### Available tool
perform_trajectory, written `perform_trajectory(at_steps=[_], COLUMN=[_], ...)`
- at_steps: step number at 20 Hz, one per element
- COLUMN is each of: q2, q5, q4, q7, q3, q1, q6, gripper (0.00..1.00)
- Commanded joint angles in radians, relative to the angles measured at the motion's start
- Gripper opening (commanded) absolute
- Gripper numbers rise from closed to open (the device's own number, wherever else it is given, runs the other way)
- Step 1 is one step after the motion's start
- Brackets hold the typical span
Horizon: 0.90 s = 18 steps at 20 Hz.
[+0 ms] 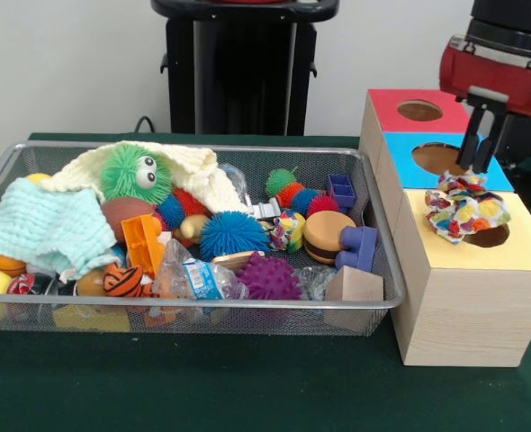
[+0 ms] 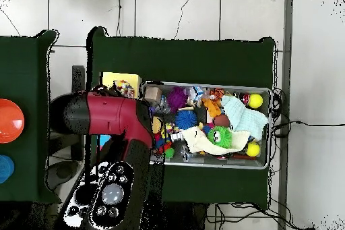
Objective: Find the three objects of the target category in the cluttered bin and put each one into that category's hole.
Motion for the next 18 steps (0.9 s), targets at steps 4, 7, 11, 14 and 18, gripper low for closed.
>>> perform_trajectory(at_steps=[4, 7, 11, 14, 18], q2=[0.042, 0.047, 0.04, 0.032, 0.023], q5=[0.052, 0.062, 0.07, 0.073, 0.075], q4=[0.022, 0.016, 0.008, 0.012, 0.026], q7=[0.278, 0.278, 0.278, 0.268, 0.247], q3=[0.009, 0.004, -0.008, -0.011, -0.005], q1=[0.029, 0.035, 0.04, 0.037, 0.028], q6=[0.158, 0.165, 0.195, 0.207, 0.197], gripper=[0.0, 0.0, 0.0, 0.0, 0.0])
